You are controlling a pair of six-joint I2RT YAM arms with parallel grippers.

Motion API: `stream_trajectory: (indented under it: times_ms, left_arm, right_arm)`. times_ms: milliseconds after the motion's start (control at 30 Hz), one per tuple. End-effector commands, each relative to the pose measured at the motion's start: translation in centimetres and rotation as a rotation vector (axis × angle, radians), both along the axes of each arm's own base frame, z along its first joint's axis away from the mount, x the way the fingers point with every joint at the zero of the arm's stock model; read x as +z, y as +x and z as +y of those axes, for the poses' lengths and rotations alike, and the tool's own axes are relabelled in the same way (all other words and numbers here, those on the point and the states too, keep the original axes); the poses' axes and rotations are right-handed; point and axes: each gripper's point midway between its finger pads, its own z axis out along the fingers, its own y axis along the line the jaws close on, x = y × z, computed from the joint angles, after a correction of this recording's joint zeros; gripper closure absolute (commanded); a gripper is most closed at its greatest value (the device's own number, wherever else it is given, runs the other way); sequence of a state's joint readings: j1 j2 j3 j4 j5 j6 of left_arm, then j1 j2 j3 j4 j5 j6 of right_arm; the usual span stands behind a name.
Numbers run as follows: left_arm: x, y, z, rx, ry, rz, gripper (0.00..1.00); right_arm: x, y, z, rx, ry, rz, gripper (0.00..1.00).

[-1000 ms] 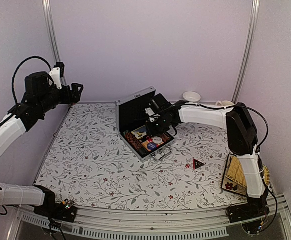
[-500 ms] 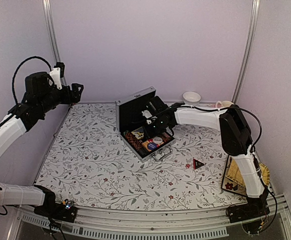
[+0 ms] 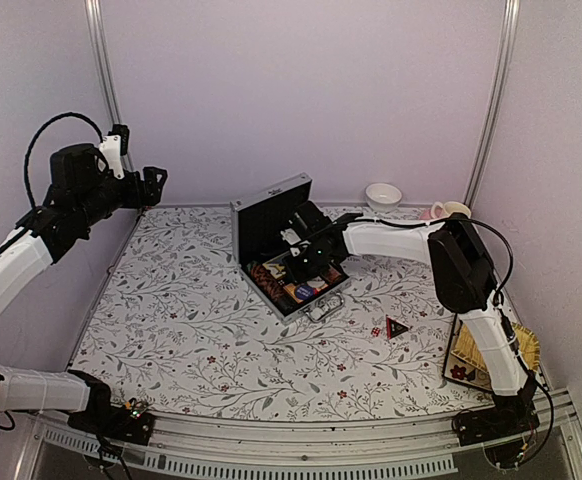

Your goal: Pack up texas hold em set

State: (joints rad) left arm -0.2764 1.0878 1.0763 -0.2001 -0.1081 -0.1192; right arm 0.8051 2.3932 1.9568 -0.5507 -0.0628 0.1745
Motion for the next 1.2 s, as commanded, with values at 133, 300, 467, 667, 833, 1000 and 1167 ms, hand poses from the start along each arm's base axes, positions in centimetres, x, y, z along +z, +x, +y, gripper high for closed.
stream_trajectory:
  times_ms: [133, 300, 467, 667, 833, 1000, 1167]
  left_arm:
    - [0.2, 0.1, 0.1, -0.003, 0.008, -0.006, 0.03]
    - [0.2, 0.2, 0.1, -0.005, 0.008, -0.004, 0.03]
    - [0.1, 0.2, 0.1, -0.006, 0.009, -0.001, 0.03]
    - [0.0, 0.3, 0.1, -0.006, 0.01, 0.002, 0.03]
    - [0.0, 0.3, 0.1, -0.005, 0.01, 0.002, 0.03]
    - [-0.1, 0.3, 0.1, -0.001, 0.013, 0.004, 0.03]
    - [-0.1, 0.3, 0.1, -0.002, 0.013, 0.005, 0.03]
  right_arm:
    - [-0.9, -0.1, 0.0, 0.001, -0.034, 0.0, 0.92]
    - [-1.2, -0.1, -0.1, -0.005, -0.044, 0.0, 0.9]
    - [-0.7, 0.2, -0.1, -0.012, -0.041, -0.011, 0.82]
    - [0.2, 0.5, 0.3, -0.015, -0.02, -0.022, 0.73]
    - [1.1, 0.7, 1.0, -0.013, 0.017, -0.027, 0.72]
    - [3.6, 0.7, 2.0, -0.002, 0.086, -0.036, 0.71]
    - [4.8, 0.9, 2.2, -0.003, 0.11, -0.051, 0.69]
